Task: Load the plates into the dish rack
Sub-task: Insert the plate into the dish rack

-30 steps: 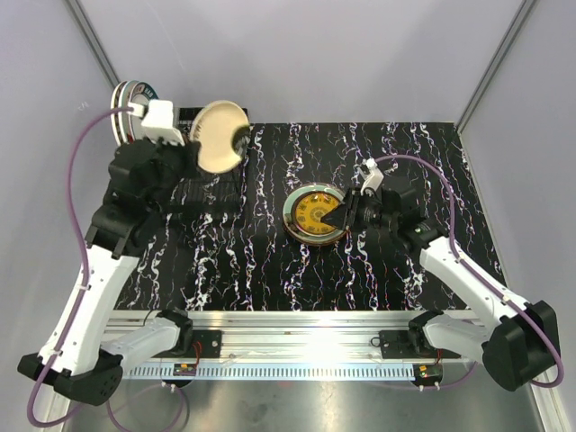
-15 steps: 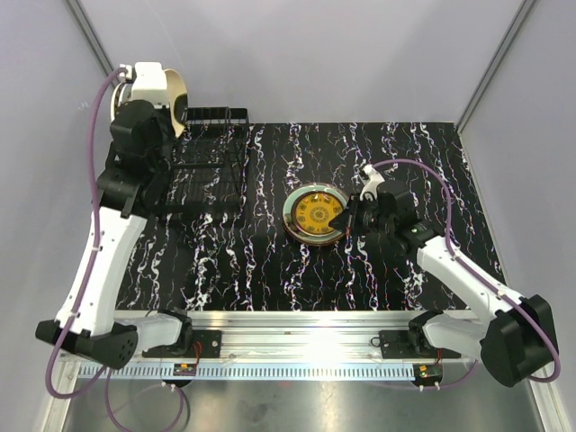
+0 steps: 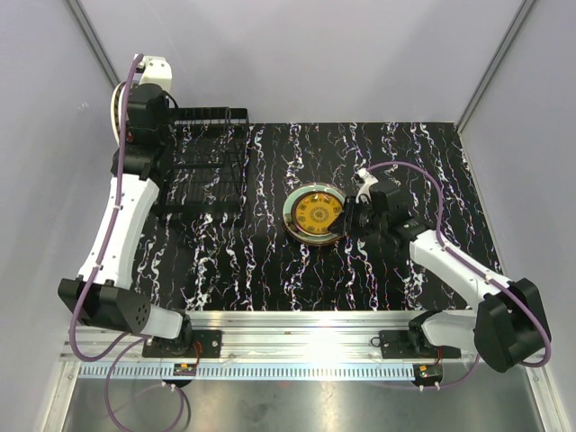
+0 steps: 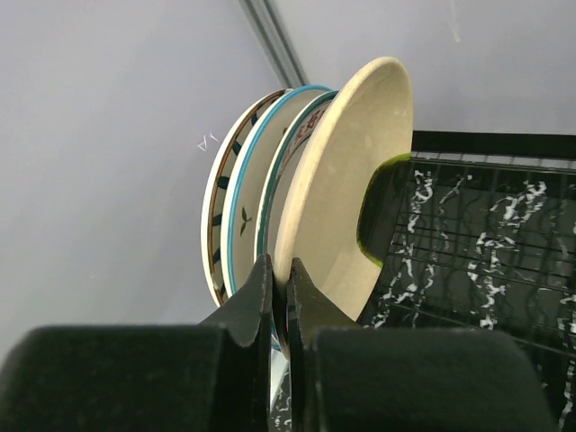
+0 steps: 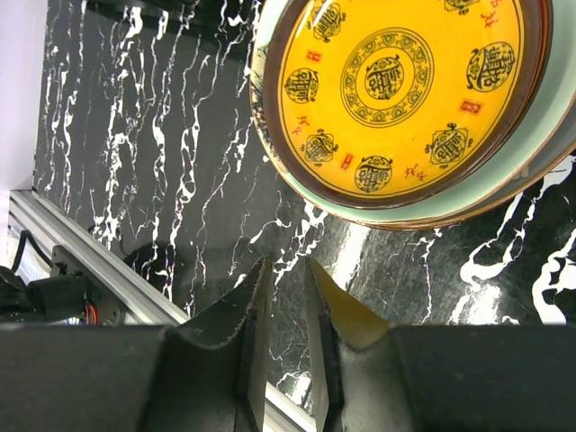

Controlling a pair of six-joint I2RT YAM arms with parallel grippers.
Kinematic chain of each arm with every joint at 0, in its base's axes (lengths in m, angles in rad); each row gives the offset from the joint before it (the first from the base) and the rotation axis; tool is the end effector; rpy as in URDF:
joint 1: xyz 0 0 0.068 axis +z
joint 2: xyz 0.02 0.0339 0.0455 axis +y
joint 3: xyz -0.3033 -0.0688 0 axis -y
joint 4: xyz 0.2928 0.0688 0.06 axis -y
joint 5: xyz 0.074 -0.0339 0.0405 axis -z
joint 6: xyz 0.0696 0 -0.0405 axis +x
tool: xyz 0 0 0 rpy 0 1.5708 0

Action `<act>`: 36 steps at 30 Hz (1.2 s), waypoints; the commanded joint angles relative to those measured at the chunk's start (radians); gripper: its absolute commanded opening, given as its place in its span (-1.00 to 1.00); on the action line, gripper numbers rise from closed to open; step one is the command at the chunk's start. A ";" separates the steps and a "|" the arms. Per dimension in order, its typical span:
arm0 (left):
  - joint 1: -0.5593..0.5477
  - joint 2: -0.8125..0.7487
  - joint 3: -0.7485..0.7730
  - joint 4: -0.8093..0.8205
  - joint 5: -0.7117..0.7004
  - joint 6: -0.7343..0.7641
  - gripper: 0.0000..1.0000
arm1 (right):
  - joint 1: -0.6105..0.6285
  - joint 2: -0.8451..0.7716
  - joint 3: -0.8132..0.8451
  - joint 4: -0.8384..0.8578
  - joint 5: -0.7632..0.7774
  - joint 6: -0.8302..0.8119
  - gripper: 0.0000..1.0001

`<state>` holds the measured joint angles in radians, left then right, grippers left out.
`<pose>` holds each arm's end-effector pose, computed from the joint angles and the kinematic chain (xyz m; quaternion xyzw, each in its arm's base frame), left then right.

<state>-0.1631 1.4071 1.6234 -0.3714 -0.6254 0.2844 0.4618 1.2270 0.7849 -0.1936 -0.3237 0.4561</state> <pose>0.3742 -0.0203 0.5140 -0.0346 0.7493 0.2708 0.6034 0.2773 0.1627 0.2449 -0.0751 0.8808 0.3260 0.3351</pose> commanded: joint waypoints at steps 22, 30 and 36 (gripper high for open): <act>0.059 0.050 -0.111 0.149 0.030 0.013 -1.00 | -0.060 0.066 0.027 0.028 -0.057 0.013 -0.43; 0.065 0.076 -0.122 0.146 0.033 0.019 -1.00 | -0.068 0.072 0.024 0.028 -0.058 0.015 -0.42; 0.068 0.095 -0.125 0.134 0.030 0.019 -1.00 | -0.071 0.078 0.022 0.029 -0.060 0.016 -0.42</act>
<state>-0.1028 1.5005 1.4960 -0.2989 -0.5991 0.3069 0.4007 1.2991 0.7853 -0.1997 -0.3614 0.4675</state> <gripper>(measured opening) 0.034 0.286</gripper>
